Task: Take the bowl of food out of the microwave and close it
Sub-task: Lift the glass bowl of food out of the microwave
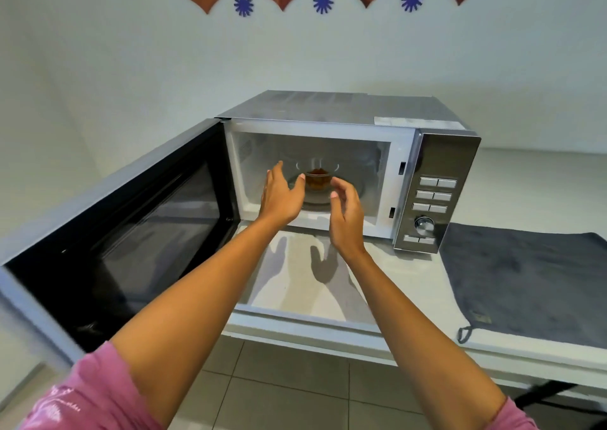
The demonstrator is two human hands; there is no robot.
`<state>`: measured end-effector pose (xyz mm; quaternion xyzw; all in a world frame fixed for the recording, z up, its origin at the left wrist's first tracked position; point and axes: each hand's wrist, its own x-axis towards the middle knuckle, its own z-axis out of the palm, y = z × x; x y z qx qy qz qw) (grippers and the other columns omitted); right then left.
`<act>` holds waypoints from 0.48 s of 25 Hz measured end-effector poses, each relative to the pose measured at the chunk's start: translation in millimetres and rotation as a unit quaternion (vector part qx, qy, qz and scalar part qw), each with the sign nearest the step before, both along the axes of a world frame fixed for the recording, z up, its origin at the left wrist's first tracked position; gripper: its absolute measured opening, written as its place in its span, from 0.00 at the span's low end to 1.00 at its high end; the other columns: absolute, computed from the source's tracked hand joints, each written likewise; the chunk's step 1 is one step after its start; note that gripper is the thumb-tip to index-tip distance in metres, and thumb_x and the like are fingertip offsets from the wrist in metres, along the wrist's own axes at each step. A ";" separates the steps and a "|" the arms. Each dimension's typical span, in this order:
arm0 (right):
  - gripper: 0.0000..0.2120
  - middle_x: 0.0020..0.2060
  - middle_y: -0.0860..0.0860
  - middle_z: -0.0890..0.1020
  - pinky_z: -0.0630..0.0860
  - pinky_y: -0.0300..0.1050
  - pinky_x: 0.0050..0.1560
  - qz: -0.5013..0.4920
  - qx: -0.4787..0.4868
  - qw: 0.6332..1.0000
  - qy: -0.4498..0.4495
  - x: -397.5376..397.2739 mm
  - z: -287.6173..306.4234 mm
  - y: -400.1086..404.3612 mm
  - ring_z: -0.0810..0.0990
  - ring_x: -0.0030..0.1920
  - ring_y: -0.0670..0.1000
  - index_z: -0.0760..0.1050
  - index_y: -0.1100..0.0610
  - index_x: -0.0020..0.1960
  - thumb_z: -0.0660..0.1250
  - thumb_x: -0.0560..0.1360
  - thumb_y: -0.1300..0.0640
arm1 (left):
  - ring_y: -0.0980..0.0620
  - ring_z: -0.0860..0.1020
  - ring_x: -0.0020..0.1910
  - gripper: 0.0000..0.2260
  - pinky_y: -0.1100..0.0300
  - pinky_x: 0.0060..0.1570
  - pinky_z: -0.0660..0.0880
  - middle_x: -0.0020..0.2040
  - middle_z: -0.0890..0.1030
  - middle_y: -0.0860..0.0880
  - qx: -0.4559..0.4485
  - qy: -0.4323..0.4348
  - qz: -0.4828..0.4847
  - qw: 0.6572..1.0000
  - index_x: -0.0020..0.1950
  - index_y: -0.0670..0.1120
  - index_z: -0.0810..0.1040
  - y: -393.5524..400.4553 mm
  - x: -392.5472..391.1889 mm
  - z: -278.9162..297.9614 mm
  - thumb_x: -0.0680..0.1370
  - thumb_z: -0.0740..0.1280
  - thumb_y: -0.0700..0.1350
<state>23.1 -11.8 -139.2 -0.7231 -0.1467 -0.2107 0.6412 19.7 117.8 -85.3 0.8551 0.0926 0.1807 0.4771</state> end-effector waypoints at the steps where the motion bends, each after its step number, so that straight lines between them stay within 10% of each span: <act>1: 0.15 0.64 0.50 0.77 0.70 0.27 0.63 -0.006 0.011 1.000 0.010 10.6 1.4 -1.9 0.75 0.60 0.39 0.71 0.57 0.70 0.57 0.84 0.60 | 0.43 0.57 0.77 0.30 0.44 0.74 0.60 0.80 0.55 0.46 -0.018 -0.003 -0.001 1.000 0.80 0.48 0.52 -1.2 10.0 -0.8 0.81 0.60 0.55; 9: 0.13 0.37 0.47 0.75 0.70 0.39 0.40 -0.047 0.096 0.957 0.271 98.4 9.2 -1.8 0.73 0.39 0.45 0.74 0.54 0.53 0.53 0.85 0.51 | 0.45 0.71 0.65 0.23 0.50 0.64 0.67 0.72 0.69 0.44 -0.167 0.053 0.033 0.984 0.73 0.44 0.65 -4.0 84.6 -13.3 0.83 0.55 0.56; 12: 0.15 0.46 0.51 0.79 0.70 0.45 0.49 -0.040 0.124 0.943 0.307 125.5 9.5 1.0 0.76 0.45 0.50 0.74 0.54 0.60 0.51 0.84 0.49 | 0.46 0.75 0.52 0.18 0.50 0.56 0.68 0.61 0.74 0.43 -0.241 0.095 0.053 0.965 0.58 0.48 0.74 -5.0 106.0 -14.4 0.82 0.53 0.59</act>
